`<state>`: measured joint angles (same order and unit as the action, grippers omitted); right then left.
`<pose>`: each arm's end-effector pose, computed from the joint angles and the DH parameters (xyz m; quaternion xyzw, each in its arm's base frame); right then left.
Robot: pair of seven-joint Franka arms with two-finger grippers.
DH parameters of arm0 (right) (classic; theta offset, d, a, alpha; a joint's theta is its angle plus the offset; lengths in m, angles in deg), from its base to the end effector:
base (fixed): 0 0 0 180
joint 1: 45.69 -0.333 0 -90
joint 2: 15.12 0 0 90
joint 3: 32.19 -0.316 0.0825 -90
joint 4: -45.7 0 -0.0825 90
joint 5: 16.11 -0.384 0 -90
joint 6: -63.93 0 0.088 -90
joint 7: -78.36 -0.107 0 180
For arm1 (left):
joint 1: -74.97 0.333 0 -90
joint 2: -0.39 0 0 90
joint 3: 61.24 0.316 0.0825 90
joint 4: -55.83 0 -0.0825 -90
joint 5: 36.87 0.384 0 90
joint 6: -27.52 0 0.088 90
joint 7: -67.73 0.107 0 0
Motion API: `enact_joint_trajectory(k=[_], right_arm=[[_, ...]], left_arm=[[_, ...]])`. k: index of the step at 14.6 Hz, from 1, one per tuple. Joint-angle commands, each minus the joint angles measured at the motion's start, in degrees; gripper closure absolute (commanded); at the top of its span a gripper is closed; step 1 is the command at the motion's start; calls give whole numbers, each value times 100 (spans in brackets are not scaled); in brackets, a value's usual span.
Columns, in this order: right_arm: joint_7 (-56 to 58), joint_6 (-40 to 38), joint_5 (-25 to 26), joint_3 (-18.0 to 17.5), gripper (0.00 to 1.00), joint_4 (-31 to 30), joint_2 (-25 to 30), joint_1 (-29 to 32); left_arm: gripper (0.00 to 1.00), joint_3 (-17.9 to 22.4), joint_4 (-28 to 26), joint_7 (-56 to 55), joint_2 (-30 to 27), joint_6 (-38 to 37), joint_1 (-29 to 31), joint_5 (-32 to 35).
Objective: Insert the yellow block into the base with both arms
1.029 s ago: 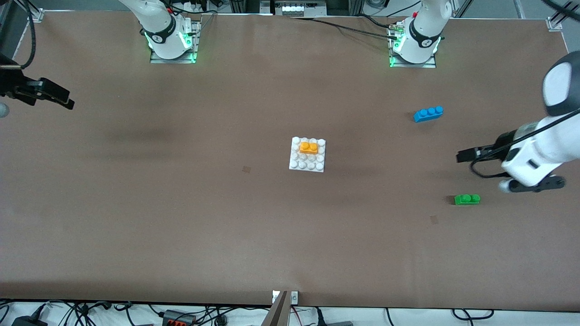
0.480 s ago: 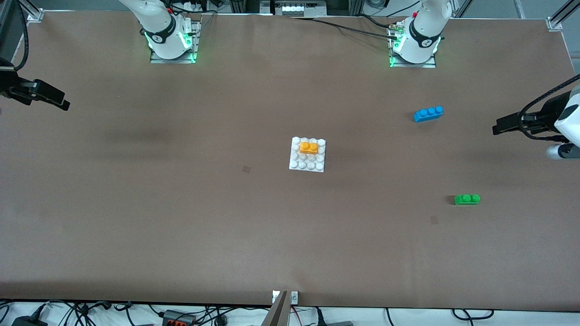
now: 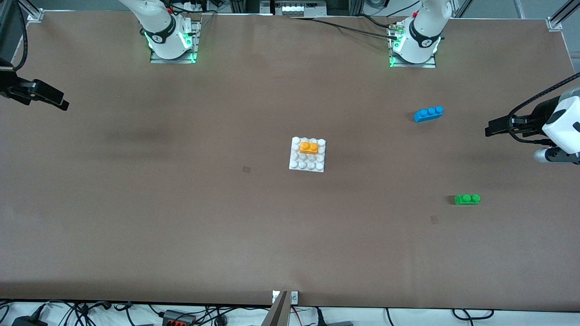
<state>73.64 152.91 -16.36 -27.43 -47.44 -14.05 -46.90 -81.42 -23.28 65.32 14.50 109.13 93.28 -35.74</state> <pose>0.5444 -0.0337 0.6074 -0.9970 0.0721 0.0270 0.0027 0.6067 0.0081 0.5655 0.9951 0.0061 -0.0948 0.0290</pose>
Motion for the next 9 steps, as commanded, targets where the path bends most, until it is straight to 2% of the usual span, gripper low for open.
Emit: enact_joint_trajectory(k=[1,2,5,8,9], right_arm=[[-73,6,25,-19,0,86,-18,33],[-73,-3,25,-19,0,86,-10,33],[-73,-3,34,-28,0,86,-10,16],[-73,-21,34,-28,0,86,-10,16],[-73,-21,34,-28,0,86,-10,16]], left_arm=[[0,198,19,40,-145,169,-353,343],[0,365,-42,22,-259,493,-459,387],[0,1356,-770,117,-715,1109,-1116,318],[0,2534,-1465,162,-1199,1173,-1890,-349],[0,2615,-1458,327,-1218,1155,-1988,-342]])
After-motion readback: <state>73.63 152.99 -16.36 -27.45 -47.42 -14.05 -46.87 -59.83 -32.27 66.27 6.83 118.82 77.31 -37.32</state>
